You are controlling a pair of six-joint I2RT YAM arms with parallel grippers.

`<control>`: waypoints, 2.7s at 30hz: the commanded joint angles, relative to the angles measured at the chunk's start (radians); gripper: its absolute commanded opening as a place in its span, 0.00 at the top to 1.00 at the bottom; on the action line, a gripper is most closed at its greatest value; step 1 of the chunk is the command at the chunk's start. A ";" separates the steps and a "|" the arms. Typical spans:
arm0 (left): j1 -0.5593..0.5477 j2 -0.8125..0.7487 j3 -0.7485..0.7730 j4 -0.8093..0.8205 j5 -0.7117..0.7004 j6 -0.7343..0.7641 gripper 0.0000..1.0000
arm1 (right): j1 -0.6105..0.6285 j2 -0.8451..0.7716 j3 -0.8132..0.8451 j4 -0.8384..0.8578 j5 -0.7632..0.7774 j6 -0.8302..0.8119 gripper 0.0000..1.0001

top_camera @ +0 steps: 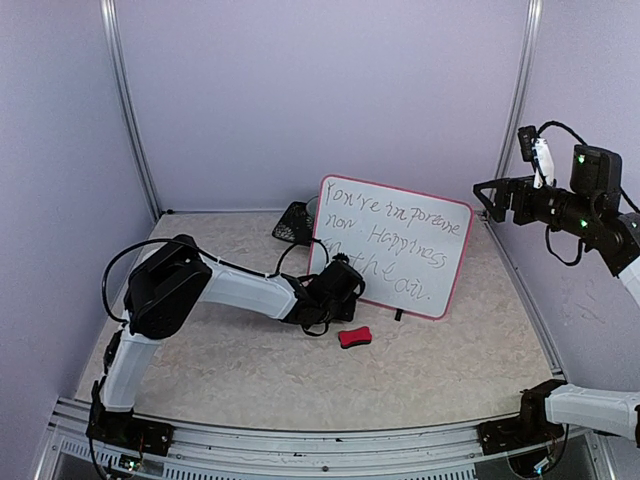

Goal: Erase the whiteboard
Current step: Move the whiteboard to the center of the board.

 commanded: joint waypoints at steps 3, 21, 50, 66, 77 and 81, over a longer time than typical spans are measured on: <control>0.019 -0.075 -0.082 -0.123 -0.095 -0.180 1.00 | -0.012 -0.017 -0.015 0.012 -0.013 0.015 0.00; 0.047 -0.186 -0.230 -0.322 -0.178 -0.530 1.00 | -0.012 0.022 -0.036 0.049 -0.068 0.055 0.00; 0.016 -0.167 -0.181 -0.536 -0.143 -0.815 0.83 | -0.008 0.052 -0.072 0.101 -0.136 0.102 0.00; -0.106 -0.309 -0.180 -0.615 -0.249 -0.839 0.19 | 0.006 0.142 -0.048 0.042 -0.116 0.109 0.00; -0.211 -0.636 -0.322 -0.623 -0.474 -0.745 0.01 | 0.231 0.333 0.008 -0.072 0.054 -0.003 0.00; -0.191 -0.825 -0.451 -0.448 -0.470 -0.587 0.01 | 0.331 0.391 0.018 -0.069 0.032 -0.087 0.00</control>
